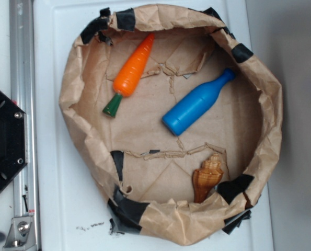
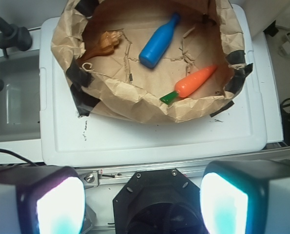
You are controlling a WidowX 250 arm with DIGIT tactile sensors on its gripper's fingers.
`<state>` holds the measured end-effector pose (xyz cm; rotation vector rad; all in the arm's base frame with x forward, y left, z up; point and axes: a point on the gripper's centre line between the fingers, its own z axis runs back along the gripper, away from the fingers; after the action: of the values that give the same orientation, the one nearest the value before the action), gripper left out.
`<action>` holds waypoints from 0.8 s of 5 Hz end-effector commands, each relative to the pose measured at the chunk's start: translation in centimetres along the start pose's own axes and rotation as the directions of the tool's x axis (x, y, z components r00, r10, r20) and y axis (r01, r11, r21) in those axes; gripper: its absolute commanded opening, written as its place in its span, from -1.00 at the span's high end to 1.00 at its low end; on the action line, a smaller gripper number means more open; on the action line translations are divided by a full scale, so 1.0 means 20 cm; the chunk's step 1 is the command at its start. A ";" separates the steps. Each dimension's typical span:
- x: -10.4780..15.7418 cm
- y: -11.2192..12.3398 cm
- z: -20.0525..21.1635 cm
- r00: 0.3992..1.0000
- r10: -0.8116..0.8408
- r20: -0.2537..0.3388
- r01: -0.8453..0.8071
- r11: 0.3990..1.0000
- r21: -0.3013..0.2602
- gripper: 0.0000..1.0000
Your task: Grab the blue bottle.
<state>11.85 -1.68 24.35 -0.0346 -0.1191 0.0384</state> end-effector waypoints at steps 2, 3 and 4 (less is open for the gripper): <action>0.17 0.02 -0.17 0.994 0.087 0.064 -0.083 0.994 -0.067 -1.00; 0.40 0.07 -0.30 0.972 0.203 0.120 -0.180 0.967 -0.179 -1.00; 0.58 0.16 -0.40 0.948 0.292 0.123 -0.261 0.940 -0.222 -1.00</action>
<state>23.52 0.97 15.88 -0.2591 -0.2061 0.3138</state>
